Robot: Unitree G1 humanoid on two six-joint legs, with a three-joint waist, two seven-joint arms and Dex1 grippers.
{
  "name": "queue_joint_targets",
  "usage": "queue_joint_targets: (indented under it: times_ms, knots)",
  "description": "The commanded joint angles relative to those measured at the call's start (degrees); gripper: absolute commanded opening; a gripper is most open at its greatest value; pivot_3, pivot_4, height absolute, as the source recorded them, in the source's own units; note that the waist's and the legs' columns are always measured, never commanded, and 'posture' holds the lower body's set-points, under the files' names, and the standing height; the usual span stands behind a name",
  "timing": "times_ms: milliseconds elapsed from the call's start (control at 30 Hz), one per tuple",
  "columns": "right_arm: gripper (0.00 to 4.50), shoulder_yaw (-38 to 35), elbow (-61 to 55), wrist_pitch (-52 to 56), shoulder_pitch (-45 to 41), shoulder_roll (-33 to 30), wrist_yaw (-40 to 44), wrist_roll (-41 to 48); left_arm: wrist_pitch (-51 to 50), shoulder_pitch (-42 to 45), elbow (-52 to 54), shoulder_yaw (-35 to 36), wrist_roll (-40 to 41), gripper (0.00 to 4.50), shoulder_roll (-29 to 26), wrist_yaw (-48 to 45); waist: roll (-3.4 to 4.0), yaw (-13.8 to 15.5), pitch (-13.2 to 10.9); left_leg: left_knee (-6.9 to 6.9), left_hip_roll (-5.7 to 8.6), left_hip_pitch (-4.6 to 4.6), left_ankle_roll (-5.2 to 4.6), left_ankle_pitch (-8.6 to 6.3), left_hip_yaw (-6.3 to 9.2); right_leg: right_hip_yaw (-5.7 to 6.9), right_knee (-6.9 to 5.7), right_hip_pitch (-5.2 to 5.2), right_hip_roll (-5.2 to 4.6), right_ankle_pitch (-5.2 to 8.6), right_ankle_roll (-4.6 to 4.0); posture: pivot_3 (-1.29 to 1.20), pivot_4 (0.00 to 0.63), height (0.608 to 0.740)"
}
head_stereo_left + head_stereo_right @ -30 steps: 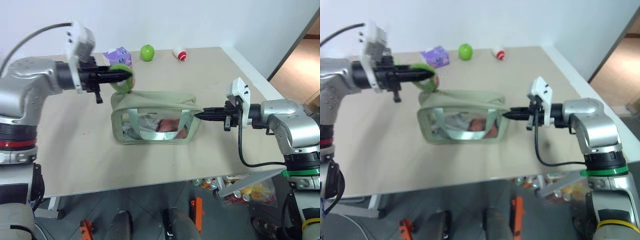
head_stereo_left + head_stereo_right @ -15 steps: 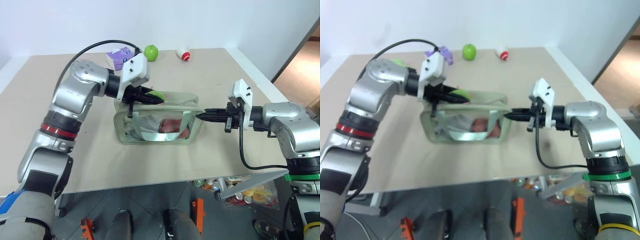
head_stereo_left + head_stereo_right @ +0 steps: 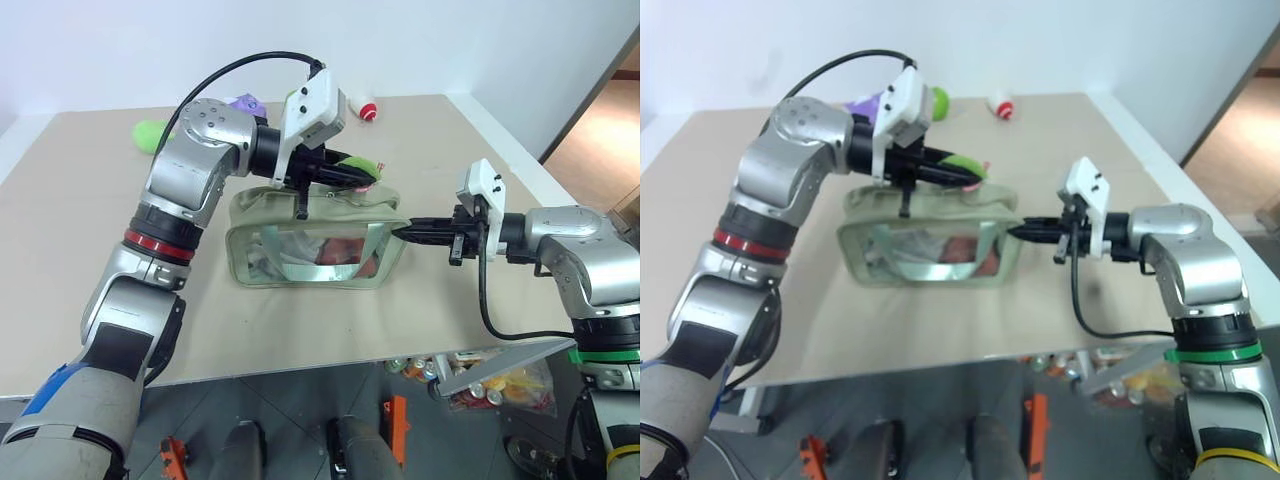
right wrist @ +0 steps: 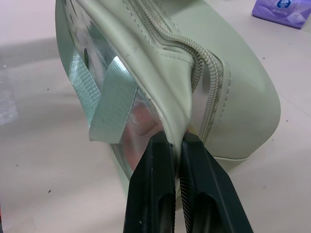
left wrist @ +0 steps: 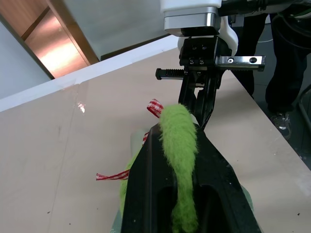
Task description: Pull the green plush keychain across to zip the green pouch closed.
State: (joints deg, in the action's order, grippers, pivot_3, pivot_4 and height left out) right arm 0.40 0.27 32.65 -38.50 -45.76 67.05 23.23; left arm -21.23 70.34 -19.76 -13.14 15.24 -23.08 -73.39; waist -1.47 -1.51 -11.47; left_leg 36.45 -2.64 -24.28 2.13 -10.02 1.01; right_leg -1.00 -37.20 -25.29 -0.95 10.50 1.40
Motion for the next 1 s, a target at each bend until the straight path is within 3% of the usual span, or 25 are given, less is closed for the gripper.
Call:
queue_joint_targets:
  times_ms: [33, 167, 200, 400, 600, 733, 900, 1000]
  knots:
    - [0.0, 0.5, -0.5, -0.2, -1.2, 0.3, 0.1, 0.0, -0.8, 0.1, 2.3, 3.7, 1.0, 0.04, -2.3, 1.1, 0.0, -0.2, 0.0, 0.0, -0.01, 0.0, 0.0, 0.0, 0.01, 0.0, 0.0, 0.0, 0.01, 0.0, 0.0, 0.0, 0.15, 0.74]
    - [0.0, 0.7, -0.2, -0.2, -1.3, 0.2, 0.3, 0.0, -3.4, -1.1, 3.5, 5.7, 2.3, 0.04, -4.9, 1.4, 0.0, -0.4, 0.0, 0.0, -0.02, 0.01, 0.0, 0.0, 0.02, 0.0, 0.0, 0.0, 0.04, 0.0, 0.0, 0.0, 0.15, 0.74]
    - [0.0, 0.8, -0.1, -0.3, -1.3, 0.3, 0.4, -0.1, -4.2, -1.7, 4.1, 6.6, 2.8, 0.77, -6.0, 1.5, 0.0, -0.5, 0.0, 0.0, -0.02, 0.01, 0.0, 0.0, 0.02, 0.0, 0.0, 0.01, 0.04, 0.0, 0.0, 0.0, 0.15, 0.74]
    - [0.0, 1.5, 0.7, -0.5, -2.0, 0.6, 0.7, -0.2, -8.5, -4.2, 8.3, 9.3, 5.9, 2.73, -9.6, 1.5, 0.0, -0.6, 0.0, -0.01, -0.03, 0.01, 0.0, 0.0, 0.03, -0.01, 0.0, 0.02, 0.04, -0.01, 0.01, 0.0, 0.15, 0.74]
    - [0.0, 2.2, 1.4, -0.9, -2.7, 1.0, 0.9, -0.4, -14.6, -8.8, 14.6, 13.3, 10.8, 2.73, -15.0, 1.0, 0.0, -1.1, 0.0, -0.02, -0.04, 0.02, 0.0, 0.0, 0.02, -0.05, -0.01, 0.01, 0.06, -0.01, 0.02, 0.0, 0.15, 0.74]
    - [0.0, 2.4, 1.5, -1.1, -2.6, 1.4, 0.9, -0.5, -19.9, -13.8, 18.0, 18.7, 14.4, 2.73, -21.5, 1.8, 0.0, -1.3, 0.0, -0.06, -0.1, 0.06, 0.0, 0.0, 0.03, -0.05, -0.02, 0.0, 0.12, -0.01, 0.0, 0.0, 0.15, 0.74]
    - [0.0, 2.7, 2.2, -1.5, -2.7, 2.2, 1.1, -0.7, -23.9, -27.8, 24.5, 24.3, 17.8, 2.73, -31.1, 0.4, 0.0, -1.4, 0.0, -0.11, -0.14, 0.12, 0.0, 0.0, 0.02, -0.05, -0.03, -0.01, 0.14, 0.03, -0.06, 0.0, 0.15, 0.74]
    - [0.0, 2.9, 2.7, -1.9, -3.0, 2.5, 1.4, -0.9, -24.8, -34.0, 27.5, 26.3, 19.3, 2.73, -33.0, 1.0, -0.02, -1.2, 0.0, -0.1, -0.14, 0.11, 0.0, 0.0, 0.02, -0.03, -0.02, 0.01, 0.13, 0.04, -0.08, 0.0, 0.15, 0.74]
